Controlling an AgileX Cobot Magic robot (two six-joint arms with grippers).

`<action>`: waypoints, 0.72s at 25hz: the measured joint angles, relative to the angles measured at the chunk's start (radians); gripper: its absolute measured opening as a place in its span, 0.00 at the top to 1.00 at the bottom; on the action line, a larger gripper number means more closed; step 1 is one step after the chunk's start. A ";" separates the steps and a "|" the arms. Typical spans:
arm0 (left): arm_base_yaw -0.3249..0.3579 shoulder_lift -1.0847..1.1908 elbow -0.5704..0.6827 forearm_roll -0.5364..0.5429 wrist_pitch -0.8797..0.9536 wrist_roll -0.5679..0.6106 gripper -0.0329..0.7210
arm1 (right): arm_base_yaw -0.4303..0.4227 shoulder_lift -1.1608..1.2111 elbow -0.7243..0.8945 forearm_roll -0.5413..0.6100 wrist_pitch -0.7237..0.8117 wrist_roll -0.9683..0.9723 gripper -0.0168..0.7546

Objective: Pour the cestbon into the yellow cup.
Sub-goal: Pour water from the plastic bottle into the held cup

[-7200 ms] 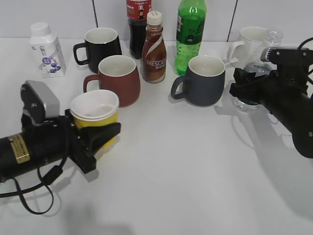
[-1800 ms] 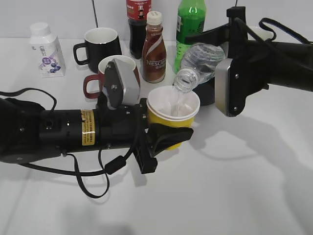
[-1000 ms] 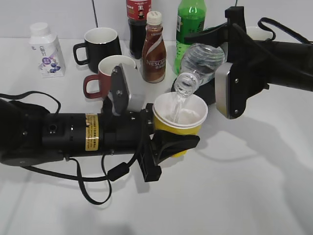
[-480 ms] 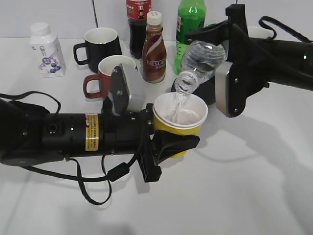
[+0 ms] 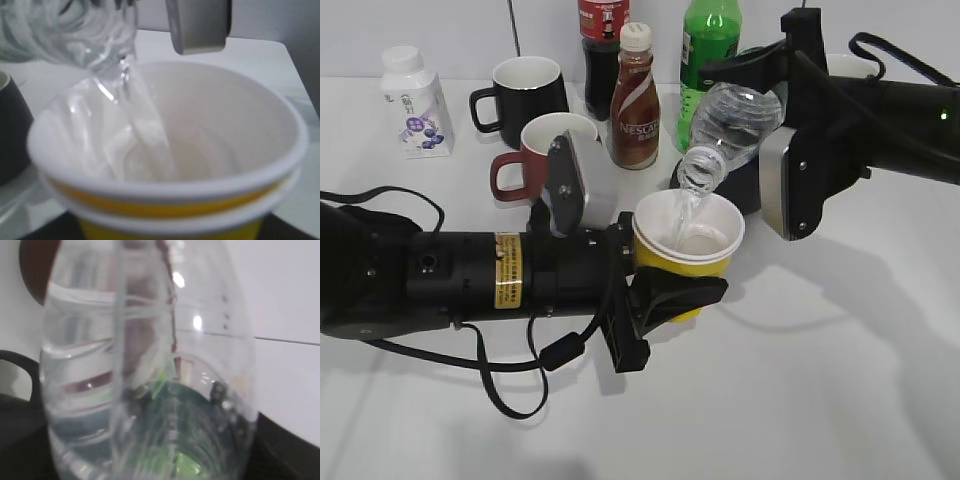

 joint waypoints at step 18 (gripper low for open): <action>0.000 0.000 0.000 0.001 0.004 0.000 0.53 | 0.000 -0.005 0.000 0.003 0.000 -0.012 0.36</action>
